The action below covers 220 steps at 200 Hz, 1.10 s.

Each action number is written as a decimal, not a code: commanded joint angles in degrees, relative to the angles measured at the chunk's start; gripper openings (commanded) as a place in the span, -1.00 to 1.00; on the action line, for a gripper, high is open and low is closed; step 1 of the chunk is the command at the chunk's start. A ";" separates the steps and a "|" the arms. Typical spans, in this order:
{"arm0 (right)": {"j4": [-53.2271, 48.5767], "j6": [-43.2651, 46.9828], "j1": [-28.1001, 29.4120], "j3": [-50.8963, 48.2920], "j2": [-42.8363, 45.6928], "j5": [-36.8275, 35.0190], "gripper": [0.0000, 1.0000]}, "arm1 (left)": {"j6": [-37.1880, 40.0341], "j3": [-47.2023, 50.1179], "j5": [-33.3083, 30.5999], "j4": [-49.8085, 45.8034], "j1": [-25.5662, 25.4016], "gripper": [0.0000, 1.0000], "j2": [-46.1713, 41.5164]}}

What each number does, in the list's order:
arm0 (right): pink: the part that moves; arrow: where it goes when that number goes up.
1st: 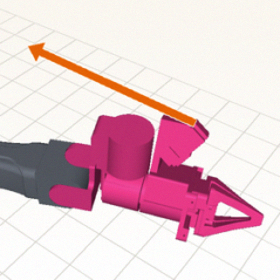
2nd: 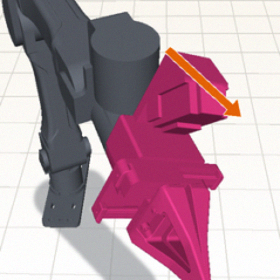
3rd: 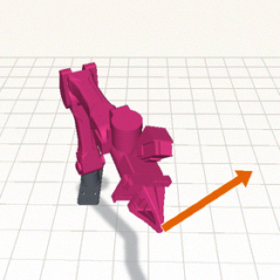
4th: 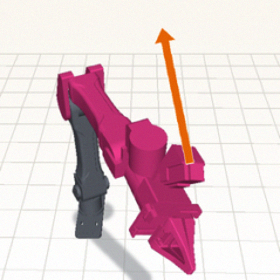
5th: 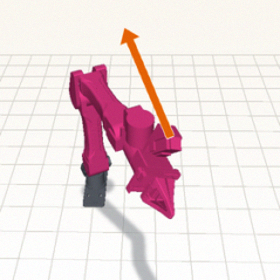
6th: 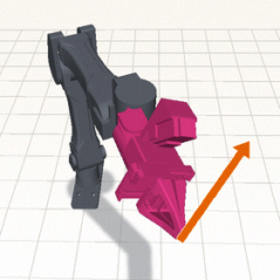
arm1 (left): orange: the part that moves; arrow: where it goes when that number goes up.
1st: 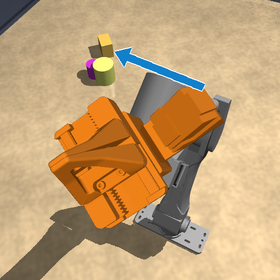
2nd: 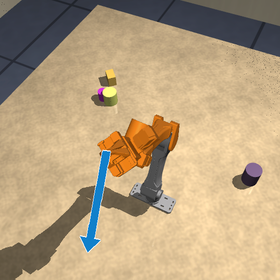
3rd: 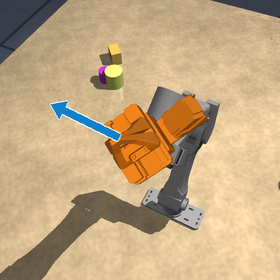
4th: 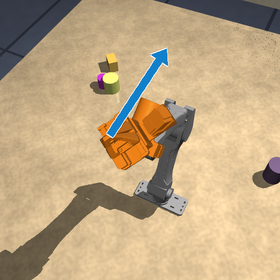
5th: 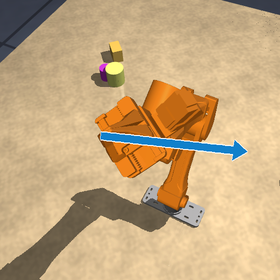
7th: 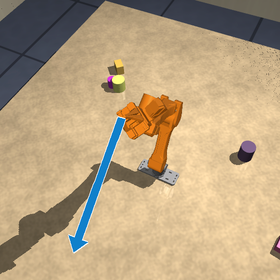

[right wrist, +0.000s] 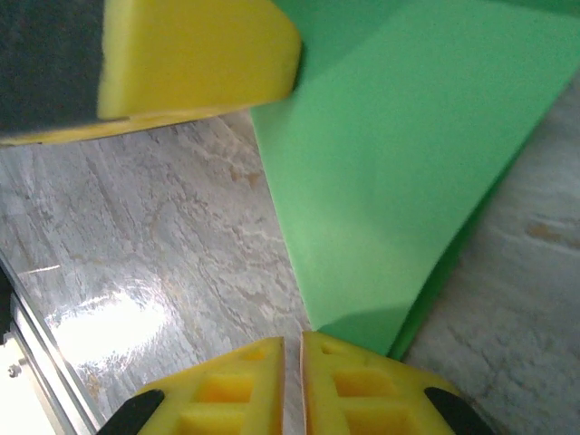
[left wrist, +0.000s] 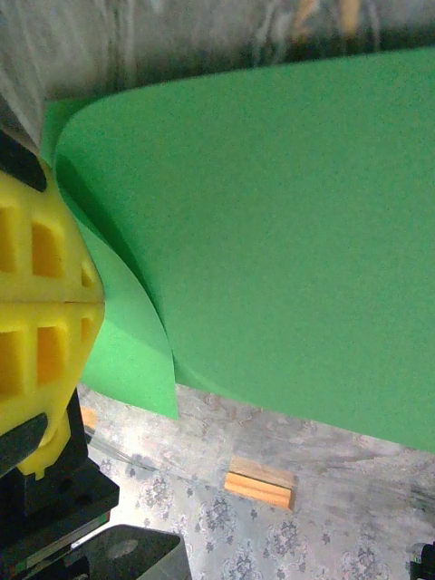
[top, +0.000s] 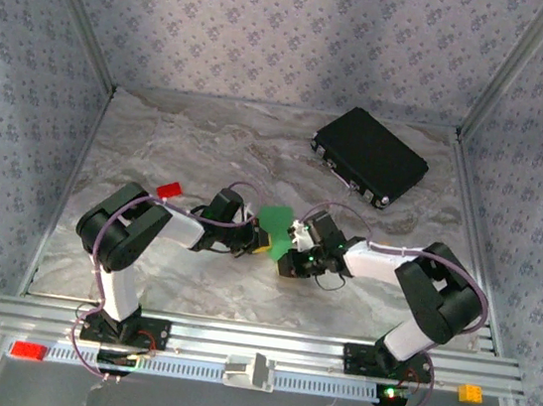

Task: Fold a paper plane with a square sheet of paper (pick it up from the middle)
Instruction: Third fold the triangle at the center of the table.

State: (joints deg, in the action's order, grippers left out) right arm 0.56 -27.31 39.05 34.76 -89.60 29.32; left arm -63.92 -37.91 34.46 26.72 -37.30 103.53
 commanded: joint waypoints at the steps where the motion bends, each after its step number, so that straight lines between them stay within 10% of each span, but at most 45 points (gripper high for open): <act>1: -3.22 -2.24 -0.55 -4.11 1.25 -1.27 -0.70 | 0.38 1.00 -3.18 -5.26 0.37 -1.00 2.29; 83: -8.35 -2.71 -1.04 -0.49 12.68 -1.13 -0.76 | 0.22 1.29 -2.80 -4.12 0.32 -1.00 1.29; 220: -3.59 -6.33 -1.34 4.12 -5.51 -2.88 -0.91 | 0.11 -1.50 -2.89 -4.32 0.05 -0.90 -3.53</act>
State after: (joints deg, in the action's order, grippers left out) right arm -3.25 -31.03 38.04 41.82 -94.76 27.49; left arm -64.12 -37.93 34.04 26.26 -37.30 102.98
